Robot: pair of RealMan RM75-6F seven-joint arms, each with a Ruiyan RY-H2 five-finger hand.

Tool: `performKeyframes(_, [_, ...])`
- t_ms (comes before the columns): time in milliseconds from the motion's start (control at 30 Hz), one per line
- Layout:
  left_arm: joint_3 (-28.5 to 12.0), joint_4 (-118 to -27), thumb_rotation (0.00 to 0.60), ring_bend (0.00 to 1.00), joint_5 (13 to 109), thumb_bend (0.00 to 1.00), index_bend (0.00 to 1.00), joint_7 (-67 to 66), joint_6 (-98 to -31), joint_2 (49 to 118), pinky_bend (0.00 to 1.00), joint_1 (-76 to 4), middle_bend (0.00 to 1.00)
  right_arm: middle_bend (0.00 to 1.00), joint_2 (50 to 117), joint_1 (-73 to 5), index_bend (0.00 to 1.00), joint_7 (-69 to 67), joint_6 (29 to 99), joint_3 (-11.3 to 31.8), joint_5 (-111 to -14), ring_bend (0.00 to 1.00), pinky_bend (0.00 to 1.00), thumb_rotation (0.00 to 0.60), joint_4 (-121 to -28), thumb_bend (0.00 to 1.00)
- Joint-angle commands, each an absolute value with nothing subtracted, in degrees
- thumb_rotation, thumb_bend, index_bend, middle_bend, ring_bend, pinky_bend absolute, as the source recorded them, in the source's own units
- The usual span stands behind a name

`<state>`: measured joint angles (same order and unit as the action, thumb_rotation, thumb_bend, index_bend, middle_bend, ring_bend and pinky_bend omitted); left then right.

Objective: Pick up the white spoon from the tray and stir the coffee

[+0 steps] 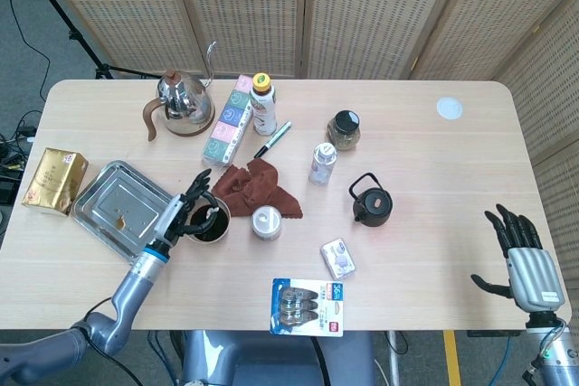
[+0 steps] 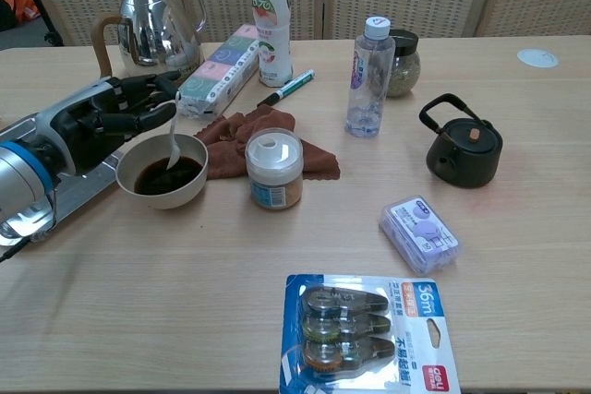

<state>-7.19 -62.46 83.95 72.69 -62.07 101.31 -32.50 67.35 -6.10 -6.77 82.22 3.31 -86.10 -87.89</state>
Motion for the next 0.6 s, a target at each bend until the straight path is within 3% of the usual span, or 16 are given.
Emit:
performKeyframes(33, [-7.0,-61.9,0.600,0.00,84.2,0.46,0.68,72.3,-62.1,101.9,0.00,-32.6,0.00,0.00,67.3,-6.1,0.00,-6.9,82.1,3.3,-86.0,0.00,0.00,0.600,-87.8,0.00])
performKeyframes(600, [-6.4,-61.1,0.600,0.00,84.8,0.46,0.68,70.0,-62.6,104.6,0.00,-33.0,0.00,0.00,67.2,-6.3,0.00,-7.4,81.8,3.4,-85.8,0.00,0.00,0.600,-87.7,0.00])
